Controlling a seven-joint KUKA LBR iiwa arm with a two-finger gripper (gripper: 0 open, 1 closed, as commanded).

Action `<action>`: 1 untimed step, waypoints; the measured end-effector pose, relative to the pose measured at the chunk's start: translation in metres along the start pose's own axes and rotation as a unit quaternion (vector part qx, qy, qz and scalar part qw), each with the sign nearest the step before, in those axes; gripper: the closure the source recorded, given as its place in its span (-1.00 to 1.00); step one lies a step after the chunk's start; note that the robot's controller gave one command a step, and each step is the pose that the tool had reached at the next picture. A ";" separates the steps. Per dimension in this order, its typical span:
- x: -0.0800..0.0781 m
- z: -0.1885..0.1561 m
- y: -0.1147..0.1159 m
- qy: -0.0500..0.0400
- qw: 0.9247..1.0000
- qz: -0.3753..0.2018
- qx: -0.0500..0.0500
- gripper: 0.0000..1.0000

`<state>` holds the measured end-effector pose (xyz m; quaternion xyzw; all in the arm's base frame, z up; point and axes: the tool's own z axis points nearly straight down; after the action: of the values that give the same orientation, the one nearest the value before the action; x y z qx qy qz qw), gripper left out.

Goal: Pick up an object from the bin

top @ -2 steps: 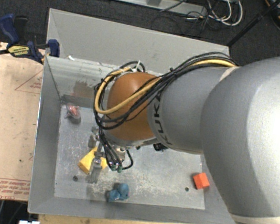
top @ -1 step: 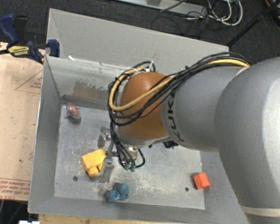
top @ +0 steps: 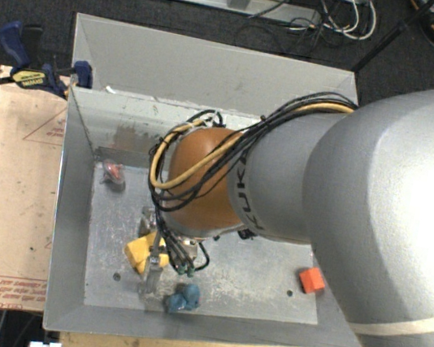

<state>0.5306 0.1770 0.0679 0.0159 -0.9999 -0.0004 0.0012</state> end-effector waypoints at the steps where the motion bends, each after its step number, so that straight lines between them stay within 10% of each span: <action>1: 0.000 -0.002 -0.013 -0.001 1.000 0.030 0.000 -1.00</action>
Offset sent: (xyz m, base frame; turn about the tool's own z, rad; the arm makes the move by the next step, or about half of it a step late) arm 0.0004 -0.0140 0.0021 0.0610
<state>0.5310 0.1637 0.0697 -0.0137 -0.9999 -0.0006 0.0003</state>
